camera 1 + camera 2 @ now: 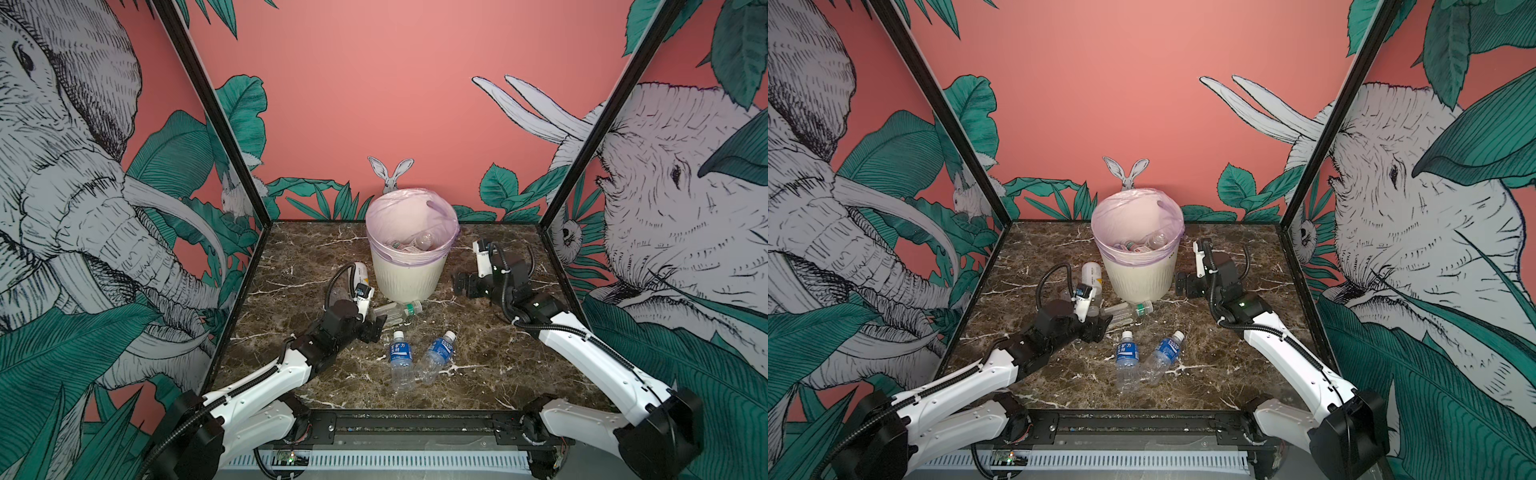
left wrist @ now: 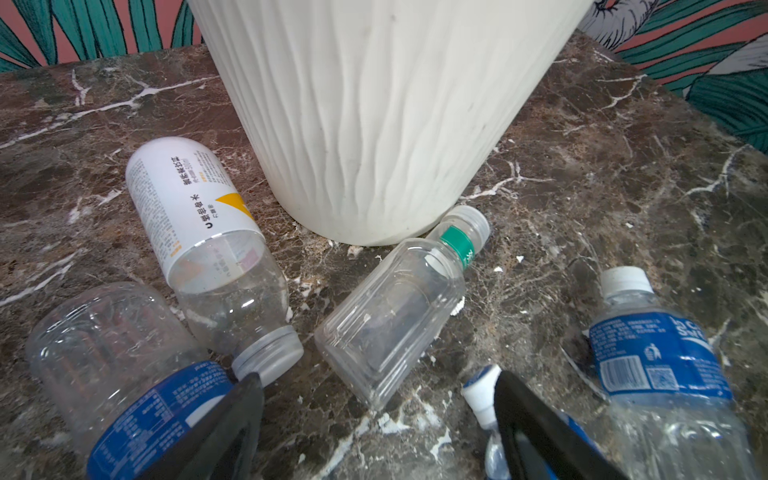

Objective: Throw the plastic bottles in the bin
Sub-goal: 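Withdraw the right gripper beside the bin while the left gripper moves toward a bottle, then lower the left gripper onto the blue-labelled water bottle and close it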

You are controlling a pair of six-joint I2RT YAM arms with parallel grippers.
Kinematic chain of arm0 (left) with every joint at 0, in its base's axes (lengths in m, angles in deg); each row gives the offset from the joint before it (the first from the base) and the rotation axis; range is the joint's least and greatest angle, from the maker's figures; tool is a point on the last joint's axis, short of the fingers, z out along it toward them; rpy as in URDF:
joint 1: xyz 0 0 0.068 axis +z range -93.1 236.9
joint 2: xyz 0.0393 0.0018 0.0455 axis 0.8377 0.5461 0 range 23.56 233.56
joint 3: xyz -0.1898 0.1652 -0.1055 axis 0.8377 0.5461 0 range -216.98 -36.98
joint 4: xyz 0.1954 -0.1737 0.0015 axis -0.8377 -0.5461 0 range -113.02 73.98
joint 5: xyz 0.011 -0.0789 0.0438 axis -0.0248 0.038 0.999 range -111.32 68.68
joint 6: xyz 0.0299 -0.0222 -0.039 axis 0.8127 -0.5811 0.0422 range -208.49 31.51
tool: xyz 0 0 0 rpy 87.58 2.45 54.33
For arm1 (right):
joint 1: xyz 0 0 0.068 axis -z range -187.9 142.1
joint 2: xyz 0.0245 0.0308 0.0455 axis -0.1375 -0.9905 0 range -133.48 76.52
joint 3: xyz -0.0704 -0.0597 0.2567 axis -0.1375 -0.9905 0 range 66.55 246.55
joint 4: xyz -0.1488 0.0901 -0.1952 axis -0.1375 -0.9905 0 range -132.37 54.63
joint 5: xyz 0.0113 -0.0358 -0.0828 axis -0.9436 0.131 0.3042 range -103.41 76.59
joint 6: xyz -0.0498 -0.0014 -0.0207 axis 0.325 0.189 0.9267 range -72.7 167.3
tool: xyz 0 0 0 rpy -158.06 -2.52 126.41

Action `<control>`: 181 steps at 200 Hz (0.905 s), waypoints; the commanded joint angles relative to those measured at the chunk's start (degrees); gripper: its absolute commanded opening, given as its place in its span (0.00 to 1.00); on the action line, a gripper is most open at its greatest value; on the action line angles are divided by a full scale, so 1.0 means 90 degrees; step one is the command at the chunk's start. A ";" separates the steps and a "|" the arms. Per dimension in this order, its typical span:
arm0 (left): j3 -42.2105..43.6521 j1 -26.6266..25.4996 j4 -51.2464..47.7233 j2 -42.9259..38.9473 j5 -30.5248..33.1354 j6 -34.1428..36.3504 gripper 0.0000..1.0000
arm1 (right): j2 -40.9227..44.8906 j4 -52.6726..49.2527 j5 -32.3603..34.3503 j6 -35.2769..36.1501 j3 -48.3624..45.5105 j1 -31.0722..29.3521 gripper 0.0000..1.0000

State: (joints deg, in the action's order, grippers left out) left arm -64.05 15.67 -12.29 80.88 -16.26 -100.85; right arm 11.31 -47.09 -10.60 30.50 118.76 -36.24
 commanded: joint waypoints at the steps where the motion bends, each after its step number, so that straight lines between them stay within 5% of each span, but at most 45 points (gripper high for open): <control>1: -0.0203 -0.0091 -0.0594 -0.0265 0.0390 -0.0184 0.88 | 0.0268 0.0893 0.0243 -0.0112 -0.0294 0.0033 0.99; 105: -0.0673 -0.0078 -0.2057 -0.0534 0.2291 -0.1340 0.93 | 0.0626 0.1714 0.1248 -0.0593 -0.1570 0.0033 0.99; 181: -0.0985 0.0497 -0.2351 -0.0052 0.2888 -0.2058 0.91 | 0.0411 0.1658 0.1358 -0.0712 -0.1543 0.0027 0.99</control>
State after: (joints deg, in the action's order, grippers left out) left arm -71.11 18.57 -32.42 80.05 6.82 -116.07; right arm 15.38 -34.59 0.46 24.93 104.79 -36.24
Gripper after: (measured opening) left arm 0.908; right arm 0.987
